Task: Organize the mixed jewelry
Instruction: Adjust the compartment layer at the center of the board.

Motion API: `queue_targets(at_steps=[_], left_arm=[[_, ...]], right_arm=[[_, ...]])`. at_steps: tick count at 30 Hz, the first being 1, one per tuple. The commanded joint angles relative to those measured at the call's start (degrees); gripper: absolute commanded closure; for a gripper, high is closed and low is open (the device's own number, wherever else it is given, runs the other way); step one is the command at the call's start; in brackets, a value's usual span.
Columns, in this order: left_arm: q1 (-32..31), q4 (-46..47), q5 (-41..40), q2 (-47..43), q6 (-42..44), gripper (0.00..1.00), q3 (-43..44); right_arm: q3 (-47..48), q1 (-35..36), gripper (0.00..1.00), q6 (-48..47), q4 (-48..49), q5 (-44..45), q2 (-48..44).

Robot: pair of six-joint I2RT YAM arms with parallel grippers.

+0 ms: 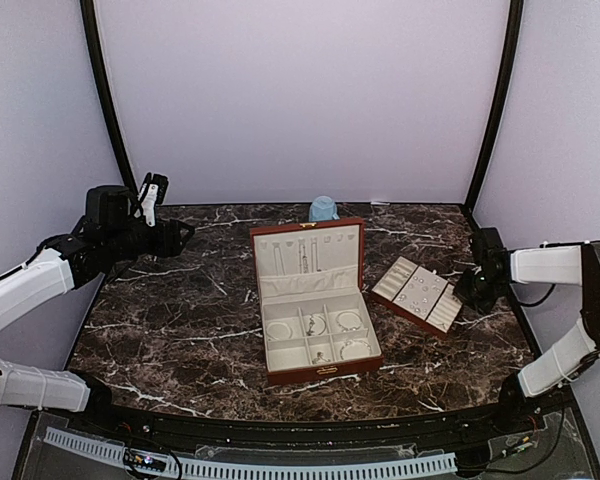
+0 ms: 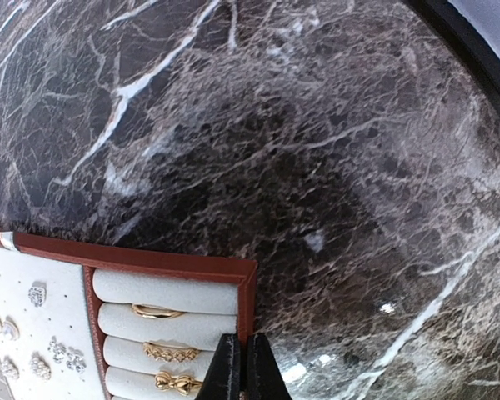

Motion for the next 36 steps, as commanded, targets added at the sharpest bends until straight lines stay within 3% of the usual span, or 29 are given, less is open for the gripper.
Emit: queue_targets(at_steps=[1,14,26,36], left_arm=[[0.4,0.7,-0.1,-1.4,0.1,0.33,-0.7],[0.3,0.9,0.4,-0.8,-0.1,0.33,-0.7],[0.4,1.0,0.8,-0.5,-0.2,0.33,-0.7],[0.4,1.0,1.0,-0.4,-0.3,0.33,-0.7]], right_arm=[[-0.6,-3.2,1.00,-2.5,-6.2,2.3,-0.8],[2.2,-7.8,1.00,-11.8,-15.9,-3.4,-8.9],[0.9,-7.7,1.00,-12.9,-14.5,-6.4,-12.2],[-2.1,-3.0,1.00,-13.3,-6.6,-5.0,-5.5]])
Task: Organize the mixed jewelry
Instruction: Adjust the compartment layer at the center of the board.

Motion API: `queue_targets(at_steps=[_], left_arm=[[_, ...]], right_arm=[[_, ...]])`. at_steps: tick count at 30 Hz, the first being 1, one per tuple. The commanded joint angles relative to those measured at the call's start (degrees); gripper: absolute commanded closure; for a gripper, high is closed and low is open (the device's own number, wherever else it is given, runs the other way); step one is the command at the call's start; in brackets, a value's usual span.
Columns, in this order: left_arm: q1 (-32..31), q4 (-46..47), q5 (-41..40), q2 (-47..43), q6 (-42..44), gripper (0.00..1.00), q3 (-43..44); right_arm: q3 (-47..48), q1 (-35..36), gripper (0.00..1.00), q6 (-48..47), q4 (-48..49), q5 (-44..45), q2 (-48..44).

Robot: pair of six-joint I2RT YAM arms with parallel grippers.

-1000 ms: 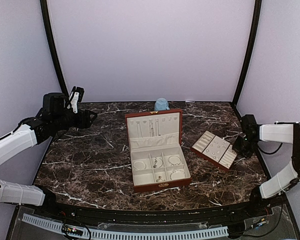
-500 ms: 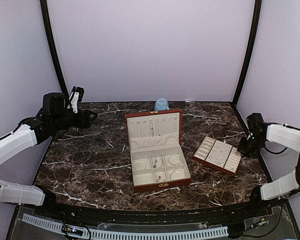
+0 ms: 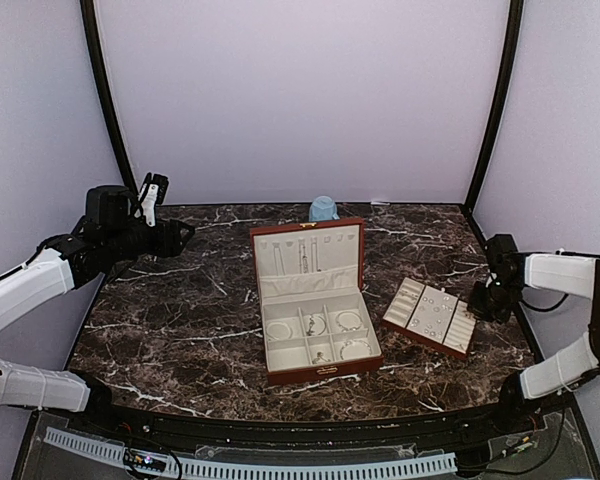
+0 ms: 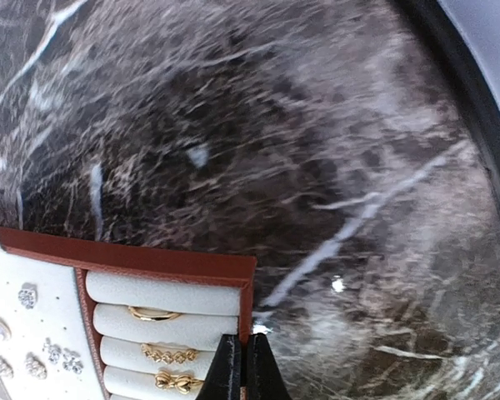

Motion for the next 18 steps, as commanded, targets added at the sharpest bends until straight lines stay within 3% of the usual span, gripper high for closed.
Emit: queue_targets(at_steps=[1,8,18], left_arm=[[0.4,1.0,0.7,-0.5,-0.3,0.33,-0.7],[0.3,1.0,0.7,-0.5,-0.3,0.33,-0.7],[0.3,1.0,0.6,-0.6,-0.2,0.33,-0.8]], right_arm=[[0.0,3.2,1.00,-0.4,5.8,-0.1,3.0],[-0.7,3.6,1.00,0.2,7.2,1.4,7.2],[-3.5,3.6,0.89,2.5,8.3,1.3,10.5]])
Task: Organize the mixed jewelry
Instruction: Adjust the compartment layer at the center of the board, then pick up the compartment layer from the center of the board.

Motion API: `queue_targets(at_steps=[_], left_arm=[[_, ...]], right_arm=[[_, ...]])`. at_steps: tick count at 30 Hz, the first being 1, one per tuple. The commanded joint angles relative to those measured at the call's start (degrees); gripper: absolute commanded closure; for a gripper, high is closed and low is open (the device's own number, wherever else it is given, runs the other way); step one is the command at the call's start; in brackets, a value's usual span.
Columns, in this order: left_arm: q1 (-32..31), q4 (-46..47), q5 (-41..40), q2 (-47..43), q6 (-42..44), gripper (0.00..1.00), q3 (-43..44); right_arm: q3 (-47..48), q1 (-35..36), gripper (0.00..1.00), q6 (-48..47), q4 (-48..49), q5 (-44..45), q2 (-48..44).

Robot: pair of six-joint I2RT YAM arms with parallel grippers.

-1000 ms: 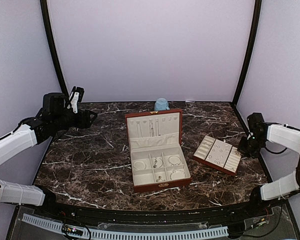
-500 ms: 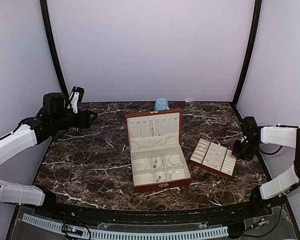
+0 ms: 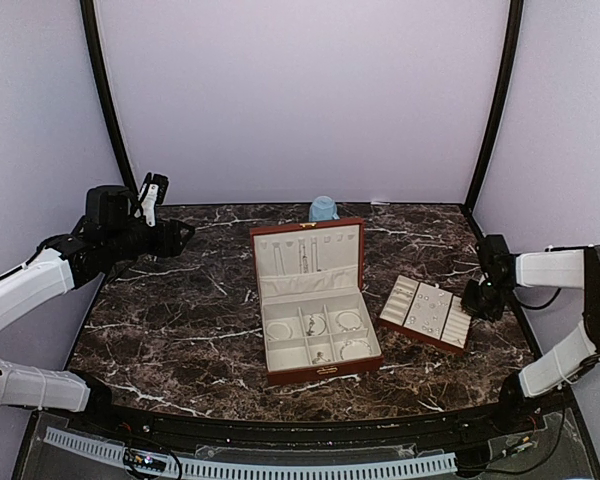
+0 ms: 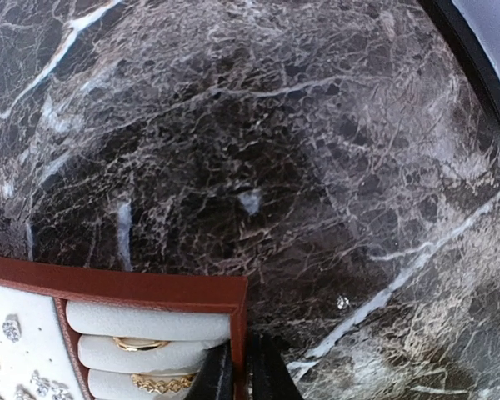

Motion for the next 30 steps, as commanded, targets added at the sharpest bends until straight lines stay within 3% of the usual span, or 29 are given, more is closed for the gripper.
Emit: queue_targets(at_steps=[1,5,9,30], left_arm=[[0.4,1.0,0.5,-0.6,-0.2,0.33,-0.8],[0.3,0.9,0.5,-0.8,-0.2,0.33,-0.9],[0.4,0.9,0.3,-0.9,-0.2,0.33,-0.9],[0.4,0.8,0.3,-1.2,-0.1,0.33,-0.8]], right_arm=[[-3.7,0.3,0.89,1.4,0.8,-1.3,4.4],[-4.6,0.3,0.90,2.0,1.3,-1.8,4.7],[-4.4,0.4,1.00,2.1,0.7,-1.6,4.3],[10.0,-2.3,1.00,-3.8,-17.9,0.9,-6.6]])
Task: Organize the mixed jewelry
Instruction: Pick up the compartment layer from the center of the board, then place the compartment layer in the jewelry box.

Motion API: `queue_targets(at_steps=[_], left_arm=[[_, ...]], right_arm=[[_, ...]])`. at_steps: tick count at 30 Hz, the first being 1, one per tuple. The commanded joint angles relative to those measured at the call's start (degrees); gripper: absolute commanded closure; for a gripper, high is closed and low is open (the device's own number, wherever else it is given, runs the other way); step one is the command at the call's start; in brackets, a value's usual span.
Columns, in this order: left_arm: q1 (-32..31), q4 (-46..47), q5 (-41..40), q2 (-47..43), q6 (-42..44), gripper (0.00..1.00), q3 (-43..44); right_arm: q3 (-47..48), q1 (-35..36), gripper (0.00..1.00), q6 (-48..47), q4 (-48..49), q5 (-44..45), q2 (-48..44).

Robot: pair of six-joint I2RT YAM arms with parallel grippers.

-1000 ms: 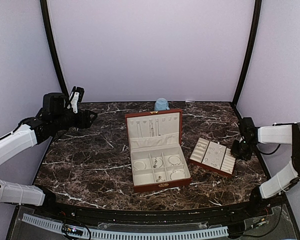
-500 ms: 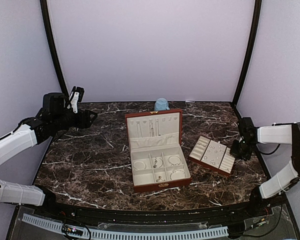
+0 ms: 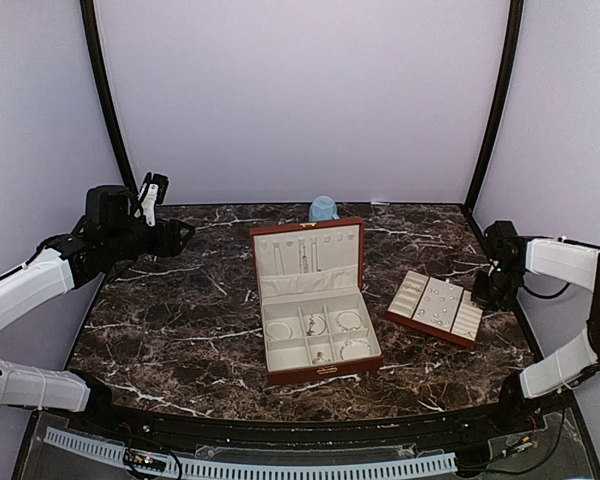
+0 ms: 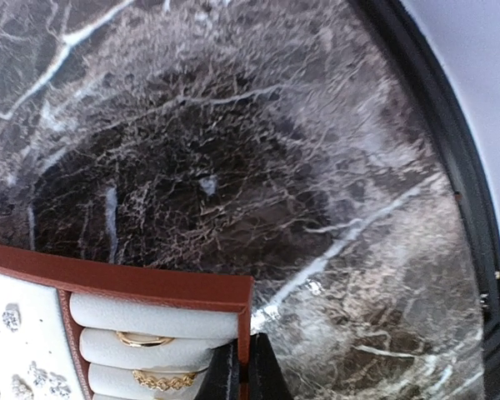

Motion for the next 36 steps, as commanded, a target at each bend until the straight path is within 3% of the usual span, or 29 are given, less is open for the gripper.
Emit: queue_targets(at_steps=[1,6,16,28,36], left_arm=[[0.3,0.8,0.3,-1.2,-0.1,0.33,-0.8],[0.3,0.9,0.4,-1.0,-0.2,0.33,-0.8],[0.3,0.9,0.4,-0.6,-0.2,0.33,-0.9],[0.3,0.9,0.3,-0.7,-0.1,0.33,-0.9],[0.3,0.9,0.5,-0.9,-0.1,0.33,-0.9]], right_arm=[[4.0,-0.4,1.00,-1.5,-5.3,-1.1,-4.0],[5.7,0.6,1.00,-2.3,-6.8,-5.7,-6.8],[10.9,11.2,1.00,-4.3,-7.9,-11.3,-8.7],[16.6,24.9,1.00,-2.7,-5.9,-9.6,-3.1],[20.4,30.5,1.00,-0.3,-5.5,-5.5,2.3]])
